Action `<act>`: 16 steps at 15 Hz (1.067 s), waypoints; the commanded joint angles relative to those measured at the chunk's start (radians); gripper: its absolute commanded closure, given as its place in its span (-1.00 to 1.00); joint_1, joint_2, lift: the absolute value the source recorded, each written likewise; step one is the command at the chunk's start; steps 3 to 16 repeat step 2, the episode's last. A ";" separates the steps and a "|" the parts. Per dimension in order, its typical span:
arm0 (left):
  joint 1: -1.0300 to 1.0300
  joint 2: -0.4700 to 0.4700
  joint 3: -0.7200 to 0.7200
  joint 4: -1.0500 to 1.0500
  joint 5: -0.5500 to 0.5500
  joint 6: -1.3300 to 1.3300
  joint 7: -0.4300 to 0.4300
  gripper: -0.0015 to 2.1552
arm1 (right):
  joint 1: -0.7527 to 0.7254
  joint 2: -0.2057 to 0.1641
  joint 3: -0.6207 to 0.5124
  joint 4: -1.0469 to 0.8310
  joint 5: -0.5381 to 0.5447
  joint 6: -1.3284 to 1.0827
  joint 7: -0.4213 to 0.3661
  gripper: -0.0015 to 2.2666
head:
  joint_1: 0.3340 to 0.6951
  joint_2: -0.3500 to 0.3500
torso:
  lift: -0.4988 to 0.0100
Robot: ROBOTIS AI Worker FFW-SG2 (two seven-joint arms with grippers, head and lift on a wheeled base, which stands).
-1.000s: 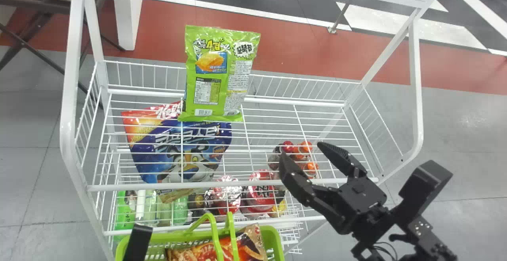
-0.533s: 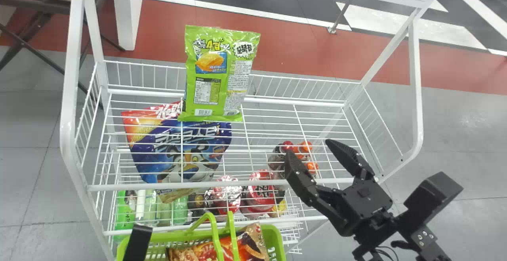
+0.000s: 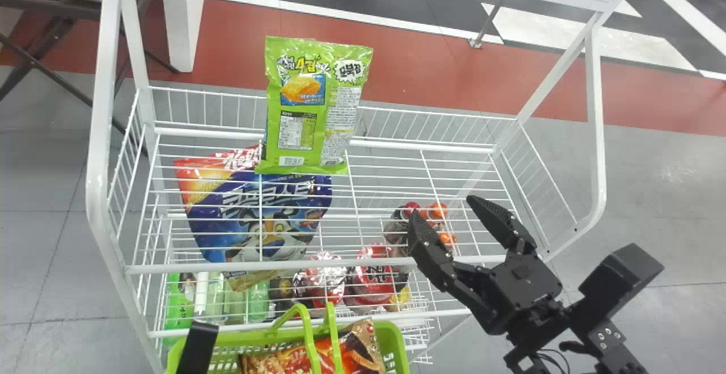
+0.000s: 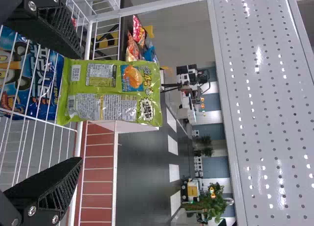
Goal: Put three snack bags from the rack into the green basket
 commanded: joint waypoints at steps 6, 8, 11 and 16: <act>0.000 -0.003 -0.002 0.000 0.000 0.000 0.001 0.24 | 0.000 0.000 0.000 0.001 0.000 -0.008 0.000 -0.94 | 1.00 -1.00 | 0.96; 0.000 -0.003 -0.002 0.000 0.000 0.000 0.001 0.24 | 0.000 0.000 0.000 0.001 0.000 -0.008 0.000 -0.94 | 1.00 -1.00 | 0.96; 0.000 -0.003 -0.002 0.000 0.000 0.000 0.001 0.24 | 0.000 0.000 0.000 0.001 0.000 -0.008 0.000 -0.94 | 1.00 -1.00 | 0.96; 0.000 -0.003 -0.002 0.000 0.000 0.000 0.001 0.24 | 0.000 0.000 0.000 0.001 0.000 -0.008 0.000 -0.94 | 1.00 -1.00 | 0.96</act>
